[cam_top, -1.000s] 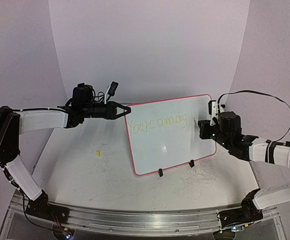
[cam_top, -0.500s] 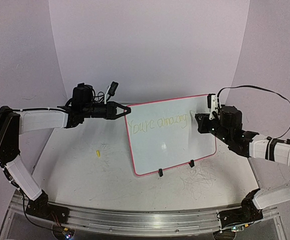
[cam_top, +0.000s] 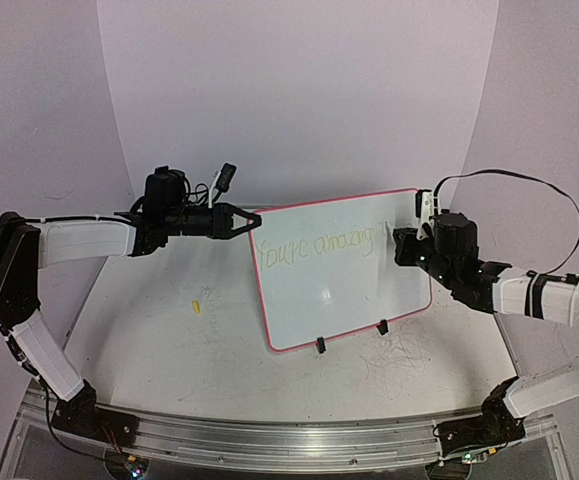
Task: Write a sentence on the whiteboard
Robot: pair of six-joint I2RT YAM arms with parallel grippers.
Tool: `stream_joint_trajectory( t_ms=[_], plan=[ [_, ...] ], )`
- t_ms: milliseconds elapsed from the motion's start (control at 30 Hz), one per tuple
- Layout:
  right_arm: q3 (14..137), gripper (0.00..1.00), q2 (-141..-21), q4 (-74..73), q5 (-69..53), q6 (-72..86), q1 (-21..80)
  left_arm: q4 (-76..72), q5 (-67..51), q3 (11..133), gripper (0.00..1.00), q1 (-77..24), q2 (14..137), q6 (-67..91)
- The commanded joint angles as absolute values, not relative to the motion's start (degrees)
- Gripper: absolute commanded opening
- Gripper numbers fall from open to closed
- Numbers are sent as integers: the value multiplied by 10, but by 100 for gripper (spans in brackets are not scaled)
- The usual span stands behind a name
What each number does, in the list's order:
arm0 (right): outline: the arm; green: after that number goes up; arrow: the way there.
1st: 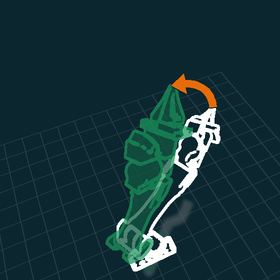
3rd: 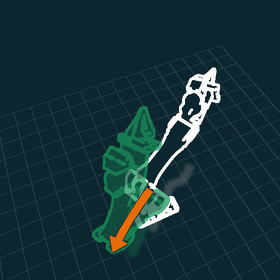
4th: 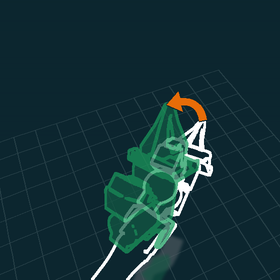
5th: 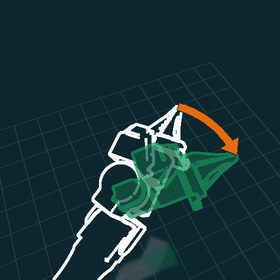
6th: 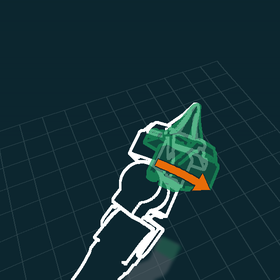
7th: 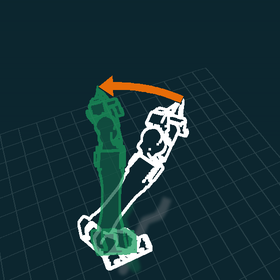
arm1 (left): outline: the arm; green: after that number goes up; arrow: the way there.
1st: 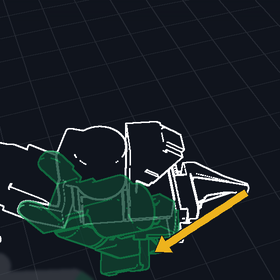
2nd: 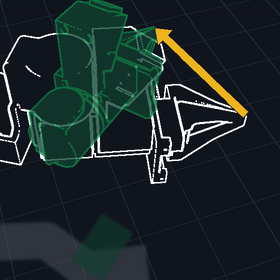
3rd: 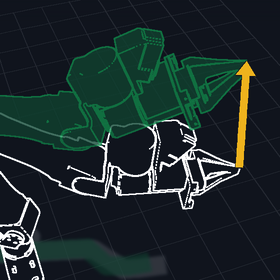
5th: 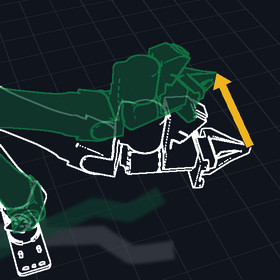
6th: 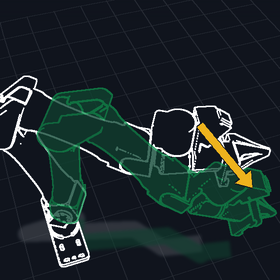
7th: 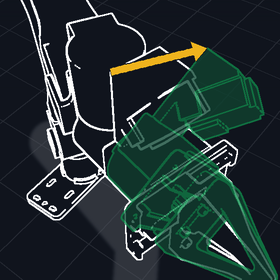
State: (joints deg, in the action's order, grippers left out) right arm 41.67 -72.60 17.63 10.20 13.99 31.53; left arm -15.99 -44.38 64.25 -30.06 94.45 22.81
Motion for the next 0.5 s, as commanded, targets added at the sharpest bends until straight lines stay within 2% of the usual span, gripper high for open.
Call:
stream_joint_trajectory(
  t_ms=[0, 200, 467],
  plan=[
    [421, 0, -714, 166, 125, 144, 313, -130, -414, 644, 0, -298, 949, 208],
    [387, 0, -656, 190, 116, 134, 313, -130, -416, 644, 0, -298, 950, 208],
    [381, 0, -672, 197, 75, 138, 307, -130, -418, 642, 0, -299, 946, 207]
  ],
)
